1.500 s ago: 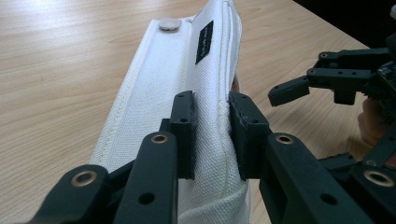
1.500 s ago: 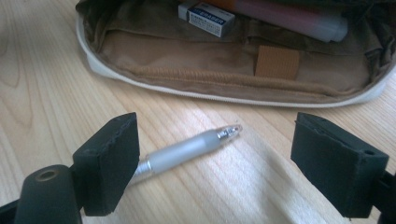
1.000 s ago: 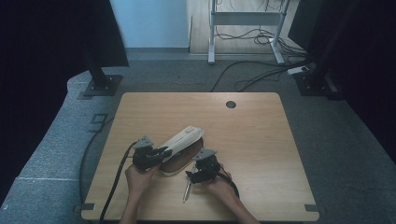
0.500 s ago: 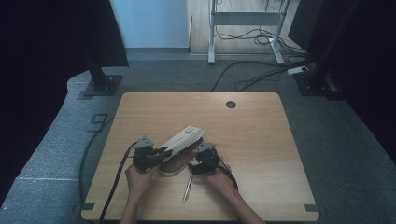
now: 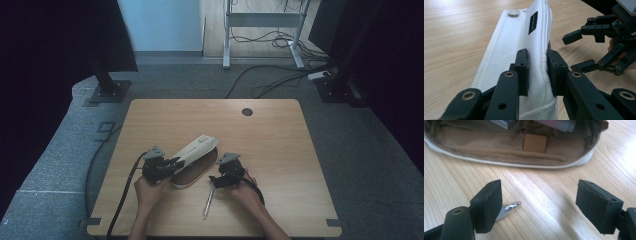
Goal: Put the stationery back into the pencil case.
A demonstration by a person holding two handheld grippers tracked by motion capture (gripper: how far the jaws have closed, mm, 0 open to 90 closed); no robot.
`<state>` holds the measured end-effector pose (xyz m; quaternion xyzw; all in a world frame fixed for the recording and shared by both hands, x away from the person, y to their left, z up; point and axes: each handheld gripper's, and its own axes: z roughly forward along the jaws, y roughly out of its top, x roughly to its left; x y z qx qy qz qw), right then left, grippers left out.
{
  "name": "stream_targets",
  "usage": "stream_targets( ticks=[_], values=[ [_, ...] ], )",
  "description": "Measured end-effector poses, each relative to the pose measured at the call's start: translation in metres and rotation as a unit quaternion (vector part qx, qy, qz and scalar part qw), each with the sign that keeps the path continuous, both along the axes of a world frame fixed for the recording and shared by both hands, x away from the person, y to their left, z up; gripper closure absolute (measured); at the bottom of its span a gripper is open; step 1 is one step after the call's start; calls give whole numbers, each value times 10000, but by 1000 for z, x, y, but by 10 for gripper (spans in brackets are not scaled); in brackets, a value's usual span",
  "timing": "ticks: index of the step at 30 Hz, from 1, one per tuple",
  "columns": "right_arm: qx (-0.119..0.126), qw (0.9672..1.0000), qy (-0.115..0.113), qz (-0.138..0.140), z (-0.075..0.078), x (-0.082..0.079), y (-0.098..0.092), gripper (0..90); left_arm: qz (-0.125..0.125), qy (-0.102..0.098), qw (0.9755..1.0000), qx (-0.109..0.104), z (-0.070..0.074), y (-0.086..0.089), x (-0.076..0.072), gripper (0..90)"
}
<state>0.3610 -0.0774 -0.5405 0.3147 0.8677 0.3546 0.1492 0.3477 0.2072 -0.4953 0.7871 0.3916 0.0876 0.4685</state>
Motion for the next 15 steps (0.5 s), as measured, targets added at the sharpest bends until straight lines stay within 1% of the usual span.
stream_targets(
  ticks=[5,8,15],
  values=[
    [-41,10000,39,-13,-1,-3,-8,210,-1,-4,10000,2,0,0,0,726],
    [-17,10000,55,-30,-1,-7,-14,211,2,-5,10000,3,0,0,0,726],
    [-16,9999,99,78,-1,-17,-25,213,6,-6,10000,3,0,0,0,726]
  ],
)
